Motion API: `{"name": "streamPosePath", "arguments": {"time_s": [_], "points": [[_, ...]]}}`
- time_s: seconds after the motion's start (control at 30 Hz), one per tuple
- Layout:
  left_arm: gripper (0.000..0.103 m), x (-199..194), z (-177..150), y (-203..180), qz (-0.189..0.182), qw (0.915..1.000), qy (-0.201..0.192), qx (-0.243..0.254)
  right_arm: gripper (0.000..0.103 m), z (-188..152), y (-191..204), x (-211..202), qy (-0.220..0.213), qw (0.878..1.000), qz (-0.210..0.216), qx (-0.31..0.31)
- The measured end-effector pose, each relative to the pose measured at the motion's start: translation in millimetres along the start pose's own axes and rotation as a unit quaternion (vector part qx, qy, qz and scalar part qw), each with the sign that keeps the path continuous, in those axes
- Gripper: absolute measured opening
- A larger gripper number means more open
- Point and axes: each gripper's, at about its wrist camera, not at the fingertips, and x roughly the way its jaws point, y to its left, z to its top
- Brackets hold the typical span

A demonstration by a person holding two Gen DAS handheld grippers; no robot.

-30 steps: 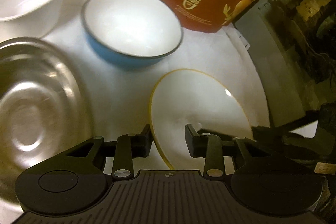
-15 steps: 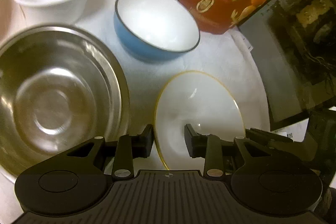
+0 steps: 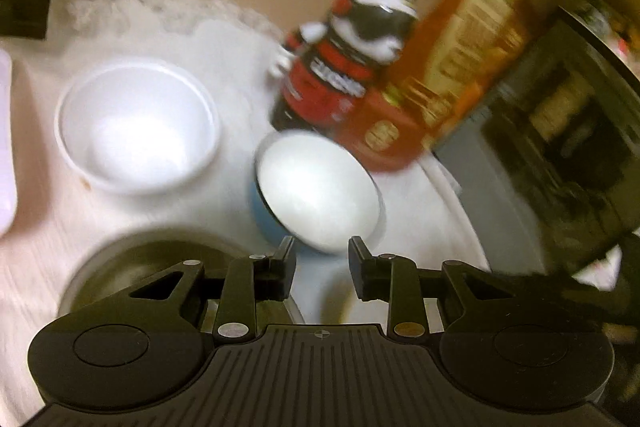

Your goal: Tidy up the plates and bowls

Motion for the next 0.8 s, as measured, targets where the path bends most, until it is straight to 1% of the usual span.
{"name": "streamPosePath", "arguments": {"time_s": [0.07, 0.13, 0.2, 0.27, 0.37, 0.47, 0.57, 0.63, 0.67, 0.7, 0.73, 0.77, 0.8], "points": [[0.032, 13.1, 9.0, 6.3, 0.015, 0.9994, 0.005, -0.030, 0.078, 11.6, -0.9, 10.8, 0.007, 1.000, 0.002, 0.007], [0.032, 23.6, 13.0, 7.3, 0.036, 0.9988, 0.009, -0.034, 0.078, 18.9, -4.5, 24.4, 0.009, 1.000, 0.007, 0.006], [0.032, 31.9, 16.0, 10.4, 0.068, 0.9961, 0.015, -0.053, 0.078, 27.2, -10.2, 40.5, 0.014, 0.999, 0.025, 0.017], [0.032, 39.5, 20.4, 10.5, 0.079, 0.9946, 0.018, -0.065, 0.078, 38.8, -17.2, 56.6, 0.029, 0.997, 0.056, 0.042], [0.032, 46.6, 24.1, 8.5, 0.088, 0.9937, 0.013, -0.069, 0.079, 57.8, -25.2, 74.5, 0.044, 0.992, 0.100, 0.069], [0.032, 60.7, 28.7, 7.1, 0.106, 0.9913, 0.021, -0.075, 0.079, 77.2, -27.1, 100.4, 0.067, 0.986, 0.124, 0.089], [0.032, 74.5, 32.0, 6.0, 0.126, 0.9889, 0.035, -0.070, 0.079, 88.8, -16.1, 129.3, 0.087, 0.986, 0.125, 0.068], [0.032, 83.8, 33.3, 8.1, 0.131, 0.9879, 0.043, -0.070, 0.078, 91.1, -9.9, 146.2, 0.104, 0.986, 0.119, 0.056], [0.032, 86.5, 33.0, 9.3, 0.131, 0.9877, 0.046, -0.071, 0.076, 91.5, -6.8, 154.5, 0.114, 0.985, 0.121, 0.052], [0.032, 89.5, 32.7, 11.0, 0.131, 0.9875, 0.048, -0.074, 0.069, 91.3, -4.2, 161.7, 0.124, 0.983, 0.127, 0.050], [0.032, 92.5, 32.3, 12.9, 0.129, 0.9873, 0.050, -0.078, 0.065, 90.2, -2.8, 165.7, 0.131, 0.981, 0.134, 0.050], [0.032, 94.3, 31.9, 14.1, 0.126, 0.9875, 0.051, -0.080, 0.062, 89.1, -1.2, 170.9, 0.142, 0.978, 0.146, 0.051], [0.030, 96.0, 31.4, 15.4, 0.118, 0.9880, 0.053, -0.084, 0.062, 89.0, -0.5, 173.0, 0.147, 0.977, 0.148, 0.054]]}}
